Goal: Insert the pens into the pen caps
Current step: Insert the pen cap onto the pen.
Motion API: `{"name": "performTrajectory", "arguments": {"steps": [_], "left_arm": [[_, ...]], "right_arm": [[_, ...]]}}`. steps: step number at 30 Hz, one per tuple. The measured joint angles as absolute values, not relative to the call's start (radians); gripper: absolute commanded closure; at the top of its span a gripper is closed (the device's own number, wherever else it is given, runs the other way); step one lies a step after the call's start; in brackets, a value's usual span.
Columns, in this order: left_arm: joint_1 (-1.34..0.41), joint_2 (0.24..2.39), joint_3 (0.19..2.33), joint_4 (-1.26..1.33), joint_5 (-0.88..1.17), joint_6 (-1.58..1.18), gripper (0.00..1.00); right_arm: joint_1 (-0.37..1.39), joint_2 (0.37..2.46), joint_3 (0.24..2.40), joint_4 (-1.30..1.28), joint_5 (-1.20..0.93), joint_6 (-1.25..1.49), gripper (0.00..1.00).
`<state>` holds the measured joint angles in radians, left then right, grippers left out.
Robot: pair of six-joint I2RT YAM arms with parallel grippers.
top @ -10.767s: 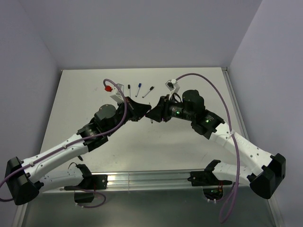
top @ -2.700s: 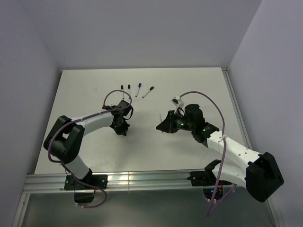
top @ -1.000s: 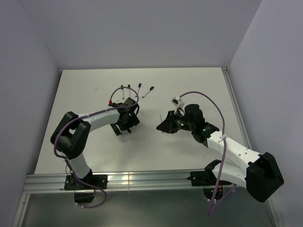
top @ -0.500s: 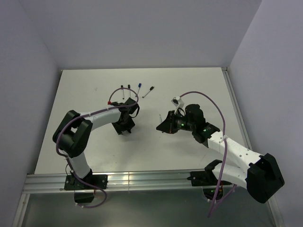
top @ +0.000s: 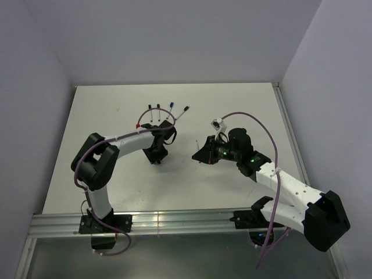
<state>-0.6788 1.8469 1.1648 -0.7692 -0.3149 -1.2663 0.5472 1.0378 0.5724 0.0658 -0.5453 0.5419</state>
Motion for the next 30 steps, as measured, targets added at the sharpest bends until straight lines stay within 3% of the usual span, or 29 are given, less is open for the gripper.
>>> {"name": "performTrajectory", "arguments": {"steps": [5,14,17,21,30], "left_arm": [[-0.682,1.860,1.182,-0.776,-0.311,-1.269,0.66],[-0.675,1.865,1.184,-0.775,-0.296,-1.269,0.70],[-0.668,1.864,1.182,-0.774,-0.283,-1.268,0.77],[-0.662,1.863,1.182,-0.768,-0.263,-1.265,1.00],[-0.656,1.822,1.173,-0.735,-0.244,-1.184,1.00]], "right_arm": [[0.547,1.029,0.572,0.066,-0.546,0.542,1.00],[0.547,1.027,0.572,0.066,-0.547,0.542,1.00],[0.547,1.027,0.572,0.066,-0.547,0.542,1.00],[0.547,1.027,0.572,0.066,-0.547,0.542,1.00],[0.548,1.032,0.572,0.066,-0.548,0.541,1.00]]}}
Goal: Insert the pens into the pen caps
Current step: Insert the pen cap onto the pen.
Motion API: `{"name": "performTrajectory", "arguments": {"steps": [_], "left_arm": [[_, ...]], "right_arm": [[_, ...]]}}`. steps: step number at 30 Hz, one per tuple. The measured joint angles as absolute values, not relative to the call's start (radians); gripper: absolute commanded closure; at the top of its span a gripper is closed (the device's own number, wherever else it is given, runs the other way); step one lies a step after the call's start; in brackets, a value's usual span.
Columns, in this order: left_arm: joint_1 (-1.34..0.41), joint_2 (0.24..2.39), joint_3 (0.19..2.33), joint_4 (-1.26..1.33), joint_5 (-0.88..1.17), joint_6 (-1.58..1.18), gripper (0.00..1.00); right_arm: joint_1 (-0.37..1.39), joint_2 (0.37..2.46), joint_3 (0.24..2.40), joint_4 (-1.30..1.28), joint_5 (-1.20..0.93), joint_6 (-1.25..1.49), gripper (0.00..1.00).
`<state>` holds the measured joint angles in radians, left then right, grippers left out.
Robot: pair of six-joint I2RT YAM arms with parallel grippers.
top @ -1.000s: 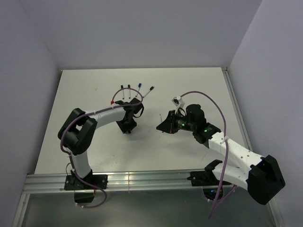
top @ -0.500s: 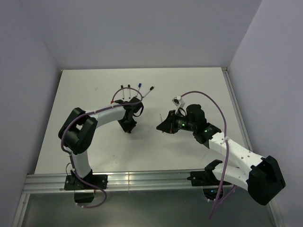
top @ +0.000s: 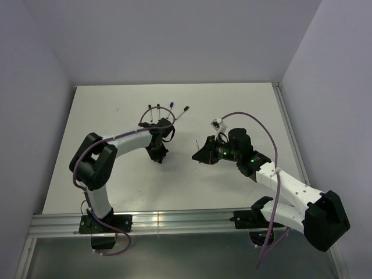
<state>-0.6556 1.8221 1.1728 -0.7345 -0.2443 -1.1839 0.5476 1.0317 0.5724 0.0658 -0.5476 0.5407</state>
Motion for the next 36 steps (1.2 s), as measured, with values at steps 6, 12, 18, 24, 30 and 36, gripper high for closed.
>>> {"name": "performTrajectory", "arguments": {"steps": [6,12,18,24,30,36], "left_arm": [[-0.624,1.774,1.285,-0.686,-0.148,-1.019,1.00],[-0.535,1.559,1.380,-0.475,0.007,-0.891,1.00],[-0.385,1.307,1.254,-0.170,0.238,-0.872,1.00],[-0.355,1.199,1.047,0.145,0.401,-0.912,1.00],[-0.357,1.176,0.884,0.349,0.483,-0.986,1.00],[-0.356,1.135,0.790,0.550,0.534,-1.047,1.00]], "right_arm": [[0.567,1.044,0.607,0.039,-0.542,0.529,1.00],[0.628,1.064,0.741,0.014,-0.544,0.515,1.00],[0.630,1.112,0.884,0.005,-0.577,0.528,1.00],[0.631,1.184,1.005,0.001,-0.603,0.551,1.00],[0.636,1.213,1.003,0.057,-0.642,0.609,1.00],[0.692,1.226,0.982,0.121,-0.638,0.631,1.00]]}}
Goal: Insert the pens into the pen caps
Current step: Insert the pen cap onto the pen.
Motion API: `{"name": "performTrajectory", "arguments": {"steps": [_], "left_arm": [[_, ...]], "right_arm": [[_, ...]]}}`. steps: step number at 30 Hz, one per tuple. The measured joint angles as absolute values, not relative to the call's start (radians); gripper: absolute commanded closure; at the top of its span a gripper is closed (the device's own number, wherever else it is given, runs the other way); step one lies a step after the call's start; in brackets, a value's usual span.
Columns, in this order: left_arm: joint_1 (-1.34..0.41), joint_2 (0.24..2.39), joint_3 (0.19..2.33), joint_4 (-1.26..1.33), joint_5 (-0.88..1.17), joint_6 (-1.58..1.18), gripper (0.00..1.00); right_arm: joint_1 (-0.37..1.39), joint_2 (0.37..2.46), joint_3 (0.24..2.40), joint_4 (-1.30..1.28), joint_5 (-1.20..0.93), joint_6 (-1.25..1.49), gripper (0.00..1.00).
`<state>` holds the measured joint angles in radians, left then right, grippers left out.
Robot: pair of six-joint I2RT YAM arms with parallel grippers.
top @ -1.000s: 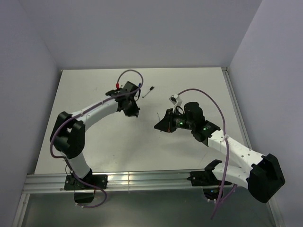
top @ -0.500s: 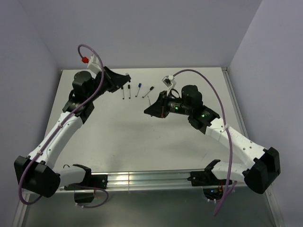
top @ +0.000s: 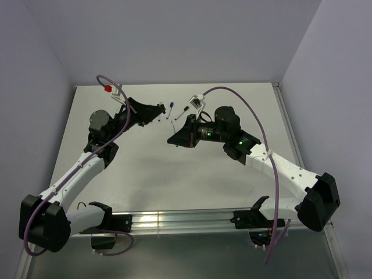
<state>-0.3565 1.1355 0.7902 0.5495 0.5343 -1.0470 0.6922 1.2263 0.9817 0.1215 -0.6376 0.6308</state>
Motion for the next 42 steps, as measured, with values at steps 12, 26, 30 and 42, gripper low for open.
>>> {"name": "performTrajectory", "arguments": {"steps": [12,26,30,42], "left_arm": [[-0.353,1.135,0.761,0.724,0.619,-1.096,1.00],[-0.392,1.155,0.760,0.769,0.676,-1.114,1.00],[-0.393,1.167,0.760,0.772,0.684,-1.116,1.00],[-0.396,1.175,0.760,0.778,0.693,-1.120,1.00]], "right_arm": [[0.709,1.236,0.974,0.149,-0.640,0.633,1.00],[0.709,1.235,0.974,0.148,-0.637,0.619,1.00],[0.709,1.235,0.974,0.147,-0.637,0.616,1.00],[0.709,1.235,0.974,0.141,-0.637,0.611,1.00]]}}
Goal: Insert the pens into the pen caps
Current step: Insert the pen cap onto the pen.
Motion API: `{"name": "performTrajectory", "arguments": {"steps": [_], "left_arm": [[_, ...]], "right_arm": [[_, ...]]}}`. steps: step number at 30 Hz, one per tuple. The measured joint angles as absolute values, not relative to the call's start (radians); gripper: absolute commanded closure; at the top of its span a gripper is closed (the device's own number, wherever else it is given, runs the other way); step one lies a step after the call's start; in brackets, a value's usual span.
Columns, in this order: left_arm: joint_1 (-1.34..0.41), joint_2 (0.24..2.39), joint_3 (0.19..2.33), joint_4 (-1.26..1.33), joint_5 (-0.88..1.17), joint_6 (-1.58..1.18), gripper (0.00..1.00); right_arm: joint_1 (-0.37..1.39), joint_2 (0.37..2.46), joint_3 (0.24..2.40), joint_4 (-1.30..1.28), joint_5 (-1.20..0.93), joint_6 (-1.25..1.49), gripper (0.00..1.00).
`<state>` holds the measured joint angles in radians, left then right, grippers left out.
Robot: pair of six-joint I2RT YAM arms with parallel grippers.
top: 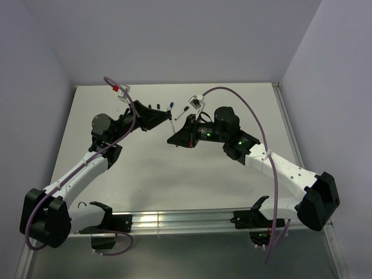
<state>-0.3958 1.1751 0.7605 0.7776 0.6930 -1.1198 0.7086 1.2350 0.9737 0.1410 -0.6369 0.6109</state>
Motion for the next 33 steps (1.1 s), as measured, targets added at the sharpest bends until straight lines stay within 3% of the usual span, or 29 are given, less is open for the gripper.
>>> {"name": "performTrajectory", "arguments": {"steps": [33], "left_arm": [[-0.486,1.195,0.768,0.776,0.680,-1.075,1.00]], "right_arm": [[0.684,1.176,0.972,0.079,-0.599,0.593,1.00]]}}
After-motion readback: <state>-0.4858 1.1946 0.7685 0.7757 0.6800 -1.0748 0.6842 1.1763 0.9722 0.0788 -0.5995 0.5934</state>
